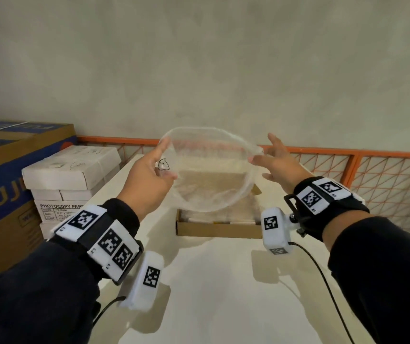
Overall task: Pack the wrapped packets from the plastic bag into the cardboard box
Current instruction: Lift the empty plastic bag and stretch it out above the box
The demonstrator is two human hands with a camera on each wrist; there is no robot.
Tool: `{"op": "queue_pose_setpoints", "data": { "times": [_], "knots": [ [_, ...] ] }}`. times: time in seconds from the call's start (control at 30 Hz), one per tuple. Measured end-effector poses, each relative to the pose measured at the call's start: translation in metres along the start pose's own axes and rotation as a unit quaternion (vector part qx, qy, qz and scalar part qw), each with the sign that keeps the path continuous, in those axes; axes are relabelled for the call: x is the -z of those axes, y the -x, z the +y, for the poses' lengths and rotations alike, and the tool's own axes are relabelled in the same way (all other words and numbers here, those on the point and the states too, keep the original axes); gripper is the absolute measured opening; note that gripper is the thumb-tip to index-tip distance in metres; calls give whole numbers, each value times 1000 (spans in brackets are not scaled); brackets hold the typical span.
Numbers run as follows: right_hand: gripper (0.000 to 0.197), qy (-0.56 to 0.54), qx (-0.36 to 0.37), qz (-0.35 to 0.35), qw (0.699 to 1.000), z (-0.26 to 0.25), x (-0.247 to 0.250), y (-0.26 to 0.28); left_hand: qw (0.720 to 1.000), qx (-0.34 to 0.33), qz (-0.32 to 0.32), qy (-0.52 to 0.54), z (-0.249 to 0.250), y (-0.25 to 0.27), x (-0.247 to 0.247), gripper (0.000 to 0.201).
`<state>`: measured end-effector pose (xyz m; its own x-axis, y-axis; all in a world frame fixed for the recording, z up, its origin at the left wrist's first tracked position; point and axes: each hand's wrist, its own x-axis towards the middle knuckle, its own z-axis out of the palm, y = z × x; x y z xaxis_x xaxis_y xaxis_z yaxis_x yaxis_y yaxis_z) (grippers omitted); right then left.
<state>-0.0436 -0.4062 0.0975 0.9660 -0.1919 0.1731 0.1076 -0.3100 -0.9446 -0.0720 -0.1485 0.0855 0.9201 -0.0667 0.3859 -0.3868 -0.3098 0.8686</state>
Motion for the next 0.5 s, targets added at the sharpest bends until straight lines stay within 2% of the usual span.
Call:
{"op": "queue_pose_setpoints", "data": {
  "times": [0.07, 0.17, 0.2, 0.27, 0.33, 0.37, 0.4, 0.47, 0.5],
  "knots": [
    [74, -6, 13, -9, 1000, -8, 4, 11, 1000, -8, -10, 12, 6, 6, -1, 66],
    [27, 24, 56, 24, 998, -11, 3, 30, 999, -22, 23, 24, 14, 15, -3, 66],
    [19, 18, 68, 45, 997, -13, 3, 39, 998, -22, 52, 37, 17, 18, -3, 65],
    [22, -30, 71, 81, 994, -14, 4, 54, 989, 4, 128, 68, 22, 25, -2, 60],
    [26, -102, 65, 85, 989, -20, 3, 73, 980, 32, 185, 72, 24, 33, -2, 36],
    [26, -127, 67, 79, 986, -23, 2, 83, 979, 40, 187, 70, 25, 38, -3, 18],
    [23, -136, 70, 69, 986, -27, 0, 93, 980, 47, 179, 74, 29, 44, -5, 13],
    [10, -113, 81, 41, 990, -34, -8, 116, 983, 56, 152, 86, 36, 56, -12, 25],
    [7, -89, 86, 25, 992, -37, -14, 128, 983, 59, 137, 105, 41, 62, -16, 25]
  ]
}}
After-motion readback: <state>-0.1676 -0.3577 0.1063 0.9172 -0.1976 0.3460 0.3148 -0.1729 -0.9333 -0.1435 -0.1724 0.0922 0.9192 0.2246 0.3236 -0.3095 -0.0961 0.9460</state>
